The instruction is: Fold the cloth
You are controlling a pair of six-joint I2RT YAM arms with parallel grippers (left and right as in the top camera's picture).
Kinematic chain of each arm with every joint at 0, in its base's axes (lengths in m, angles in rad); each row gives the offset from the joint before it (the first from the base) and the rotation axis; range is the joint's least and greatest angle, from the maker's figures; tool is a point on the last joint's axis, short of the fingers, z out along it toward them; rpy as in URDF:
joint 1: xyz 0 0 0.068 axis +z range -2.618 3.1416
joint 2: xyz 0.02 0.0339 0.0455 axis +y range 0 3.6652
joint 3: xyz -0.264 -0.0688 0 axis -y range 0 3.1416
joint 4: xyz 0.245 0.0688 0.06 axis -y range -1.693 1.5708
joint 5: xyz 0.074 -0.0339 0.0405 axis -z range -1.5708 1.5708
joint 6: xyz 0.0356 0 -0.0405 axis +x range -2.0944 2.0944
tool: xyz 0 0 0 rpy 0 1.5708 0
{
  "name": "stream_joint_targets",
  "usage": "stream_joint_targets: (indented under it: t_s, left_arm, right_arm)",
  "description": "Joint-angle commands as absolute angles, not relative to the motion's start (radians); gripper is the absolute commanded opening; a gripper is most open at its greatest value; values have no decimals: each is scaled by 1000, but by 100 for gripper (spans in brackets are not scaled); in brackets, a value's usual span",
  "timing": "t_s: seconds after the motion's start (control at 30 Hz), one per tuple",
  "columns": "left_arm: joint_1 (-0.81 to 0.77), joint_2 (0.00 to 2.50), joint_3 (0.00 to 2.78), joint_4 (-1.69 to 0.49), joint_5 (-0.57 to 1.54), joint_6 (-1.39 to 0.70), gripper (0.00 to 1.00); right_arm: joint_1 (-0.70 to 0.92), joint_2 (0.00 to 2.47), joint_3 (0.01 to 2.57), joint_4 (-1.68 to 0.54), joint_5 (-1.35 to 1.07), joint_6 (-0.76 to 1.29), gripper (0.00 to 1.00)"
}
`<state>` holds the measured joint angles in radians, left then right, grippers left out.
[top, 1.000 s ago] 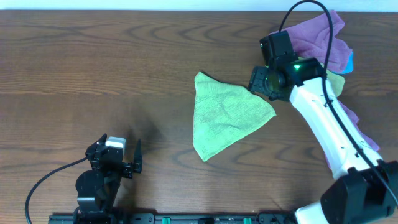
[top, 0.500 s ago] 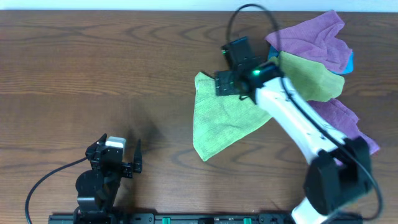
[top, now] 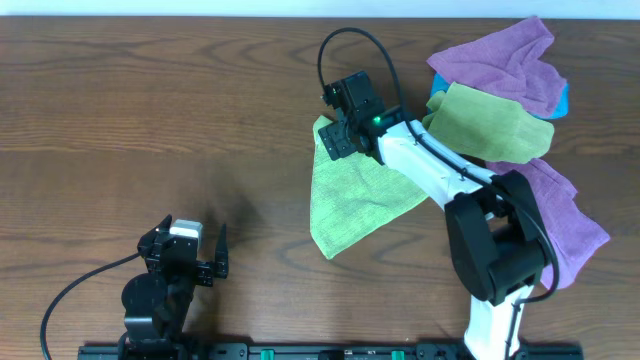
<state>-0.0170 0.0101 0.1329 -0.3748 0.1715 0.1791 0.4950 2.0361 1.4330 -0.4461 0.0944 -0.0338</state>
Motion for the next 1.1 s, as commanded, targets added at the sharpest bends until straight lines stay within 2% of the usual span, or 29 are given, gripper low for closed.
stream_joint_targets:
  t_s: [0.0, 0.23, 0.43, 0.63, 0.67, 0.7, 0.83, 0.87, 1.0, 1.07]
  left_arm:
    - [-20, 4, 114, -385, 154, 168, 95]
    - [-20, 4, 114, -385, 154, 168, 95]
    - [-20, 4, 114, -385, 154, 168, 95]
    - [-20, 4, 114, -385, 154, 168, 95]
    - [-20, 4, 114, -385, 154, 168, 95]
    - [-20, 4, 114, -385, 154, 168, 95]
    - [-20, 4, 114, -385, 154, 168, 95]
    - [-20, 4, 114, -385, 154, 168, 95]
    - [-20, 4, 114, -385, 154, 168, 95]
    - [-20, 4, 114, -385, 154, 168, 95]
  right_arm:
    - [497, 2050, 1432, -432, 101, -122, 86]
    - [501, 2054, 1431, -438, 72, -122, 86]
    - [501, 2081, 1431, -439, 25, -122, 82]
    - [501, 2101, 1431, -440, 25, -121, 72]
    - [501, 2101, 1431, -437, 26, -120, 68]
    - [501, 2101, 1431, -432, 26, -113, 54]
    - [501, 2101, 1431, -414, 27, -58, 9]
    - [501, 2101, 1431, -409, 27, -47, 1]
    - [501, 2101, 1434, -386, 50, -28, 1]
    - [500, 2101, 1435, -379, 147, 27, 2]
